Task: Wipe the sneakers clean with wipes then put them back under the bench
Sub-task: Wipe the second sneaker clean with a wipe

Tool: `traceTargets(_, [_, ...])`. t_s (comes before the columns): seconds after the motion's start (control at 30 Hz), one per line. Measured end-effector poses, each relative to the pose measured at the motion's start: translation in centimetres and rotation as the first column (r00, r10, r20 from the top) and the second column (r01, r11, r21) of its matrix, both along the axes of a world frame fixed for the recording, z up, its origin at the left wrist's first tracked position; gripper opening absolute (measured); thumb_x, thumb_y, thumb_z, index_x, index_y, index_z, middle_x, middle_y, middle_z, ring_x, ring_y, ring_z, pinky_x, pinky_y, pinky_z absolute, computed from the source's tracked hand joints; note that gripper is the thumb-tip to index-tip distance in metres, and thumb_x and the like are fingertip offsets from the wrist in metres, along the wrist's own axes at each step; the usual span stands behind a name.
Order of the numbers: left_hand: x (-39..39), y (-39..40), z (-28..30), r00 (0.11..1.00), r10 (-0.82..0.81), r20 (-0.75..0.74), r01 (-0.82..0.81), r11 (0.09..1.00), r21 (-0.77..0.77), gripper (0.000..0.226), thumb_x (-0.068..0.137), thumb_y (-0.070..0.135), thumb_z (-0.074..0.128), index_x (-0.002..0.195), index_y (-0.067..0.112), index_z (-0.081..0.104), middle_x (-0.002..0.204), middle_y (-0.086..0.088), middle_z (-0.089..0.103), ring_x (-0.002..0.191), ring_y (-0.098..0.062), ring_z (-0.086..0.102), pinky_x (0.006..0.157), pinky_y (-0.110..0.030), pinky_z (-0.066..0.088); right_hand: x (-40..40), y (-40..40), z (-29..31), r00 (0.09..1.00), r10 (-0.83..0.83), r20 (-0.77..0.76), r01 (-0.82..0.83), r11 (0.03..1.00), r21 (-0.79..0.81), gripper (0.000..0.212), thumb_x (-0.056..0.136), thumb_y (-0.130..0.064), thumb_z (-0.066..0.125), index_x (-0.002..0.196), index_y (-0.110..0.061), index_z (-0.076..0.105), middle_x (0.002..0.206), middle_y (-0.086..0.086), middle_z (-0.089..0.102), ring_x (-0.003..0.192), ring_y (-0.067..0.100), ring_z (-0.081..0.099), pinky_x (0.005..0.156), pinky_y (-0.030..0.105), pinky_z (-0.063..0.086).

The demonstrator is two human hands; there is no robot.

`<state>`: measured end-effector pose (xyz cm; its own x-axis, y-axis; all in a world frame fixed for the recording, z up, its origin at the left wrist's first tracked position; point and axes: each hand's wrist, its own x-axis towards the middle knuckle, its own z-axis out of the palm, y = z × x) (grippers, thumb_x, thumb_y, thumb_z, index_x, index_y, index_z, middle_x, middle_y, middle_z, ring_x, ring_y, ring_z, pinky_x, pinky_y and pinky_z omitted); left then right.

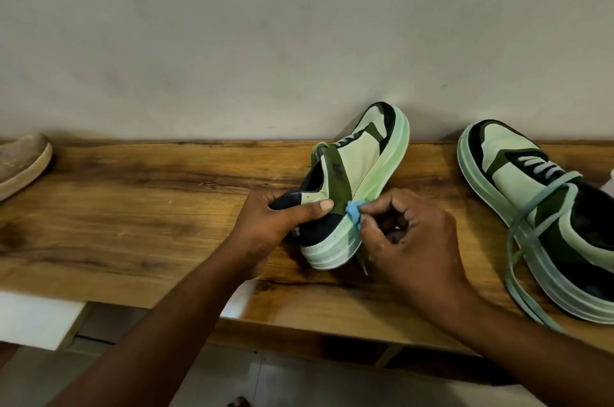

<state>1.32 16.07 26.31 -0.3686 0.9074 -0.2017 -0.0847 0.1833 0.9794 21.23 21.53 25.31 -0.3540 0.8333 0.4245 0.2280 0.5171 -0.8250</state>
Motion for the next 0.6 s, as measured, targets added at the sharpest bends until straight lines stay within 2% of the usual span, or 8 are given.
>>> traceTargets(0.07, [0.0, -0.1, 0.0, 0.999, 0.008, 0.036, -0.008, 1.000, -0.020, 0.043, 0.068, 0.021, 0.087, 0.106, 0.003, 0.080, 0.106, -0.015, 0.079, 0.101, -0.031, 0.077, 0.086, -0.038, 0.060, 0.1, 0.1, 0.1, 0.997, 0.009, 0.070, -0.019, 0.991, 0.132, 0.017, 0.082, -0.002, 0.080, 0.093, -0.014, 0.075, 0.092, -0.005, 0.068, 0.077, 0.007, 0.065, 0.065, 0.013, 0.051])
traceTargets(0.13, [-0.2, -0.1, 0.2, 0.998, 0.004, 0.055, -0.002, 0.999, -0.036, 0.042, 0.067, 0.020, 0.087, 0.105, 0.003, 0.080, 0.105, -0.016, 0.079, 0.099, -0.030, 0.077, 0.083, -0.037, 0.060, 0.0, -0.8, 0.0, 0.984, 0.113, 0.141, -0.149, 0.946, 0.287, 0.017, 0.082, -0.002, 0.079, 0.097, -0.009, 0.075, 0.097, 0.000, 0.066, 0.085, 0.007, 0.062, 0.074, 0.016, 0.052])
traceTargets(0.23, [-0.2, 0.1, 0.6, 0.999, -0.031, 0.039, 0.033, 0.997, -0.064, 0.037, 0.070, 0.017, 0.087, 0.103, 0.003, 0.080, 0.101, -0.018, 0.079, 0.090, -0.027, 0.077, 0.072, -0.033, 0.059, 0.2, -2.1, -0.5, 0.911, 0.297, 0.286, -0.391, 0.842, 0.373, 0.012, 0.091, -0.004, 0.072, 0.102, -0.007, 0.073, 0.103, 0.004, 0.060, 0.087, 0.014, 0.061, 0.074, 0.027, 0.053])
traceTargets(0.3, [-0.2, 0.1, 0.8, 0.998, -0.057, 0.011, 0.058, 0.996, -0.068, 0.037, 0.071, 0.017, 0.086, 0.104, 0.001, 0.080, 0.100, -0.018, 0.079, 0.088, -0.027, 0.076, 0.069, -0.032, 0.058, 0.3, -1.7, -0.6, 0.887, 0.331, 0.322, -0.442, 0.811, 0.384, 0.010, 0.093, -0.007, 0.070, 0.102, -0.008, 0.072, 0.104, 0.004, 0.059, 0.085, 0.015, 0.060, 0.072, 0.029, 0.053])
traceTargets(0.37, [-0.4, 0.0, 1.0, 0.995, -0.101, -0.007, 0.100, 0.993, -0.058, 0.038, 0.072, 0.019, 0.085, 0.105, 0.001, 0.079, 0.100, -0.017, 0.079, 0.090, -0.028, 0.076, 0.071, -0.032, 0.058, 0.4, -0.4, -0.3, 0.929, 0.279, 0.244, -0.354, 0.863, 0.361, 0.012, 0.088, -0.005, 0.075, 0.099, -0.009, 0.073, 0.100, 0.002, 0.062, 0.085, 0.011, 0.061, 0.072, 0.024, 0.053])
traceTargets(0.43, [-0.6, -0.1, 1.1, 0.989, -0.150, -0.016, 0.149, 0.988, -0.048, 0.038, 0.075, 0.017, 0.083, 0.110, 0.002, 0.078, 0.104, -0.015, 0.079, 0.096, -0.027, 0.077, 0.076, -0.030, 0.058, 0.4, 1.4, -0.1, 0.985, 0.123, 0.124, -0.154, 0.948, 0.279, 0.018, 0.082, -0.002, 0.079, 0.095, -0.014, 0.074, 0.095, -0.003, 0.066, 0.081, 0.006, 0.063, 0.069, 0.020, 0.054])
traceTargets(0.5, [-0.7, -0.3, 1.2, 0.981, -0.189, -0.041, 0.188, 0.981, -0.038, 0.037, 0.077, 0.013, 0.082, 0.112, 0.002, 0.078, 0.108, -0.013, 0.079, 0.102, -0.026, 0.077, 0.078, -0.027, 0.058, 0.6, 2.8, 0.0, 0.999, -0.018, 0.050, 0.010, 0.989, 0.148, 0.020, 0.082, -0.002, 0.080, 0.091, -0.019, 0.074, 0.089, -0.009, 0.069, 0.076, 0.006, 0.065, 0.062, 0.024, 0.056])
traceTargets(0.6, [-0.7, -0.5, 1.5, 0.960, -0.268, -0.078, 0.268, 0.963, -0.019, 0.041, 0.075, 0.004, 0.085, 0.115, 0.002, 0.077, 0.112, -0.014, 0.078, 0.107, -0.029, 0.075, 0.086, -0.031, 0.060, 0.6, 2.8, -0.3, 0.999, -0.048, 0.002, 0.048, 0.998, 0.039, 0.016, 0.084, -0.004, 0.079, 0.091, -0.017, 0.074, 0.087, -0.009, 0.070, 0.073, 0.008, 0.068, 0.058, 0.030, 0.058])
